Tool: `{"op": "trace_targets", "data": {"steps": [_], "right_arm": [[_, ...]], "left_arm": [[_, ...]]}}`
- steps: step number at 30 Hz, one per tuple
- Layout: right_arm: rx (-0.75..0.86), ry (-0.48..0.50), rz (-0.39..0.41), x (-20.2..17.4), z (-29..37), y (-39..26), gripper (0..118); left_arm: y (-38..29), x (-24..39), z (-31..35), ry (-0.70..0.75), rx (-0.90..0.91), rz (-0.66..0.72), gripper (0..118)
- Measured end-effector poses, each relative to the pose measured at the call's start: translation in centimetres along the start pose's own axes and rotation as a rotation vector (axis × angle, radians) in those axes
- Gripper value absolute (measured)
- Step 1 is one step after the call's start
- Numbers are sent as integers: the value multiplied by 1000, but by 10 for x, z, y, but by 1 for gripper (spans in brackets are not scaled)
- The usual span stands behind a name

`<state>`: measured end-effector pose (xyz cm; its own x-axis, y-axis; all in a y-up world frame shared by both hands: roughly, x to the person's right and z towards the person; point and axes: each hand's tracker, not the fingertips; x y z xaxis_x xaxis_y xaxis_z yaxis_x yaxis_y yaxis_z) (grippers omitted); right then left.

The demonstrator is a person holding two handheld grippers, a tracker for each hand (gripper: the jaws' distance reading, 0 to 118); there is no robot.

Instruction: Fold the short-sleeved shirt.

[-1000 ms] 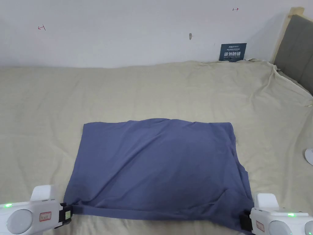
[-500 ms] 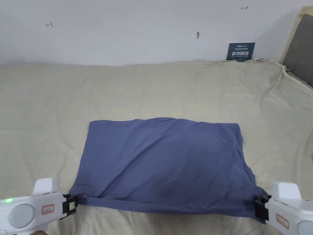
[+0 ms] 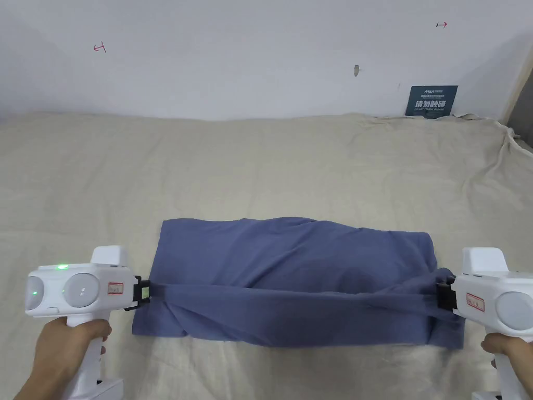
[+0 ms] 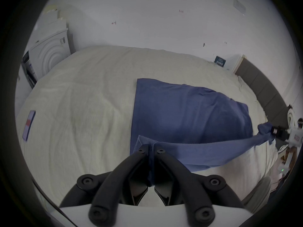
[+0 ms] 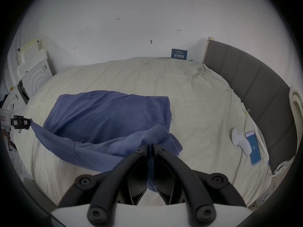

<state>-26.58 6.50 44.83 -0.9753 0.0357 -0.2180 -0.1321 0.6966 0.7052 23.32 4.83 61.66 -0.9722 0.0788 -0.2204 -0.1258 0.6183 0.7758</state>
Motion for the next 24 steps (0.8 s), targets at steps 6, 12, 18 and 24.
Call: {"op": "trace_targets", "data": {"steps": [6,12,18,24], "right_arm": [[-115,-10,-3,-1,-63,24,5],[-206,-39,-7,-4,-111,20,5],[-235,-47,-16,-5,-125,3,7],[-124,7,-43,-6,-87,13,96]], "left_arm": [[19,9,-67,50,-69,-57,2],[15,19,-98,82,-137,-77,3],[10,18,-105,94,-142,-86,17],[20,15,-76,78,-90,-33,111]]}}
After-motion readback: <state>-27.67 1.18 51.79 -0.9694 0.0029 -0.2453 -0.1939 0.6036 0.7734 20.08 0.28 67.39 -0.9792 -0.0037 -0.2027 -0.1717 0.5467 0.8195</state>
